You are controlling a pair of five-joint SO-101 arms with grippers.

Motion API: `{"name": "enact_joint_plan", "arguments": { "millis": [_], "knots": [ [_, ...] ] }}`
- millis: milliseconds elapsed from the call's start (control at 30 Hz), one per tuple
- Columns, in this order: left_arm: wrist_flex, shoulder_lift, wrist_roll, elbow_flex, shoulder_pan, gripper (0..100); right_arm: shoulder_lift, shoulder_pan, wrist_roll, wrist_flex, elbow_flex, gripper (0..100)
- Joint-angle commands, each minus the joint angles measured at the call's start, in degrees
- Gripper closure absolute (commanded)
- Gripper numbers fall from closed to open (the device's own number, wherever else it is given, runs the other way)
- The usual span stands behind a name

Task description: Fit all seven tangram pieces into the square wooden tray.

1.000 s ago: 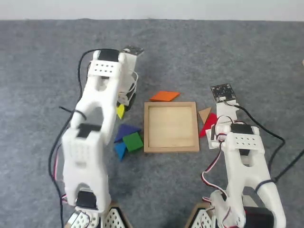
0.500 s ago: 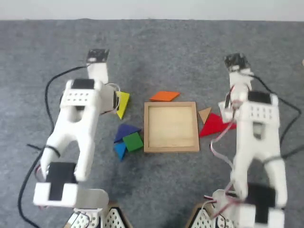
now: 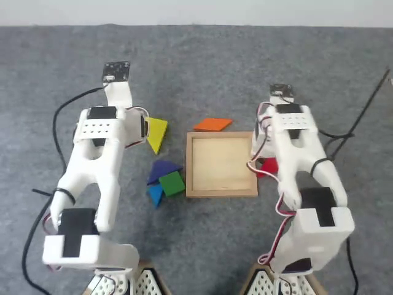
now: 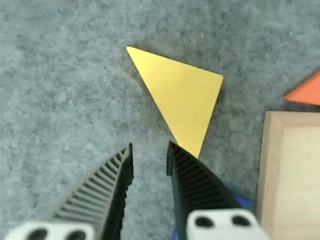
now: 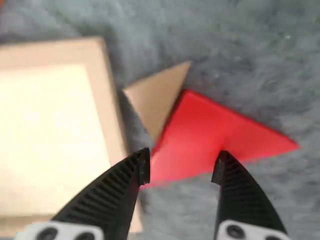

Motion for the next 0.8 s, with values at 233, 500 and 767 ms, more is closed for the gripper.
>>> {"name": "enact_joint_plan", "arguments": {
  "millis": [233, 500, 767],
  "knots": [
    [-0.79, -0.7, 0.44, -0.57, 0.09, 88, -0.4, 2.59, -9.49, -4.0, 4.13, 77.5],
    [-0.79, -0.62, 0.44, -0.57, 0.09, 88, -0.4, 10.15, 2.99, 4.09, 4.31, 77.5],
    [-1.05, -0.44, 0.44, -0.57, 0.09, 88, -1.01, 15.16, 8.18, 10.59, 0.26, 77.8]
  ]
}}
